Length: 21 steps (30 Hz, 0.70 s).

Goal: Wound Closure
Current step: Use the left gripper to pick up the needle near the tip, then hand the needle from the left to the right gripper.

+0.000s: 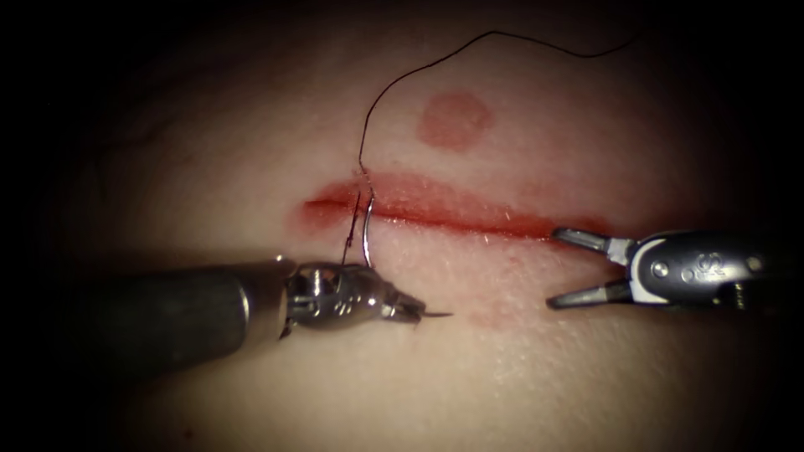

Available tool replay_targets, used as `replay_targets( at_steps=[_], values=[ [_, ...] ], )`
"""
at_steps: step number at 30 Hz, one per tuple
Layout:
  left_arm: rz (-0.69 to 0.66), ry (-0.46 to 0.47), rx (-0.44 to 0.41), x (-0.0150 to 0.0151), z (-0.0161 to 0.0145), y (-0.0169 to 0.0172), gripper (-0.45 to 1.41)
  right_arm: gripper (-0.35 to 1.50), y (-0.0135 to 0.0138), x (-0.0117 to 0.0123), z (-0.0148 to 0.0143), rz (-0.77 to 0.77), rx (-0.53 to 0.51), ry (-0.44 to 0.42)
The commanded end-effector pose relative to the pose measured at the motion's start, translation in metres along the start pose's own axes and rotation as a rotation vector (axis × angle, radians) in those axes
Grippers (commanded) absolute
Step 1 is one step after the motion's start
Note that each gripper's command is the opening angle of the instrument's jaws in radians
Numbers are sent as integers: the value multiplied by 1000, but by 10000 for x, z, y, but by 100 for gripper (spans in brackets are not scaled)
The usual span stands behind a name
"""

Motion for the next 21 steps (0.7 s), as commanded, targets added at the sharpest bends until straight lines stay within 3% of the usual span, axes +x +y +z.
replay_targets(
  at_steps=[1, 5, 9, 17, 21],
  values=[
    [7, 27, 14, 2, 1, -2, -35, 109, -4, -4, 9, 15, 2, 2],
    [95, 111, 90, 9, -29, -7, -35, 98, 1, -10, 15, 39, 14, -14],
    [203, 216, 110, 10, -51, -10, -35, 90, 10, -17, 21, 97, 9, -28],
    [368, 564, 29, -3, -65, 3, -35, 95, 42, -33, 33, 304, -7, -38],
    [430, 657, -6, -5, -63, 7, -35, 95, 58, -37, 39, 411, 20, -9]
  ],
)
